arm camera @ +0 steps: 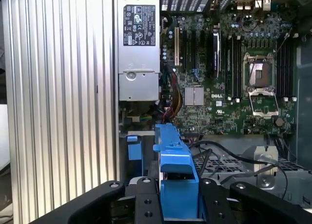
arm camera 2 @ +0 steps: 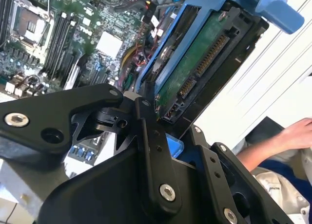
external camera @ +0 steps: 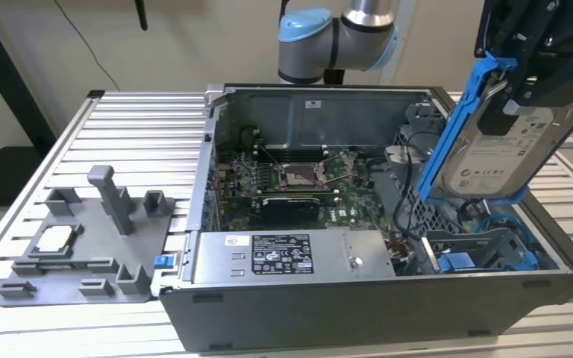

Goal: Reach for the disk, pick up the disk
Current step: 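Pick up the disk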

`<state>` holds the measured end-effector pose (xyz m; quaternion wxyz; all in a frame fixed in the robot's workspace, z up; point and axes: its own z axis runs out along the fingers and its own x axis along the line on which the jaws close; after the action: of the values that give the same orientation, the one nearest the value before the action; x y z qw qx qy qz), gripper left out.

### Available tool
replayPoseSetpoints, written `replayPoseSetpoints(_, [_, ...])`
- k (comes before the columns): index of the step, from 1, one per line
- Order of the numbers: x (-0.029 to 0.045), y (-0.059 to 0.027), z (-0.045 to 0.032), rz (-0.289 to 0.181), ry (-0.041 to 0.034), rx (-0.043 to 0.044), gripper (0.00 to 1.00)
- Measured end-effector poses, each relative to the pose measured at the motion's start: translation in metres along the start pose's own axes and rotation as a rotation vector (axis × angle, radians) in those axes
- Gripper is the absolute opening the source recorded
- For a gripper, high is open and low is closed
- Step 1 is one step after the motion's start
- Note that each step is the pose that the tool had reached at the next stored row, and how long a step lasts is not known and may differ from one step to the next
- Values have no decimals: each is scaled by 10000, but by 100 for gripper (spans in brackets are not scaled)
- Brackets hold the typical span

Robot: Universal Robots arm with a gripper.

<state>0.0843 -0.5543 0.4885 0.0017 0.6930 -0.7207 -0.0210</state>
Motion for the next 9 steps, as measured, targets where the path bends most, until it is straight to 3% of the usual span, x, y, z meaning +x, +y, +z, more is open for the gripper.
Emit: replayPoseSetpoints(9, [2, -1, 15, 0, -1, 0, 0])
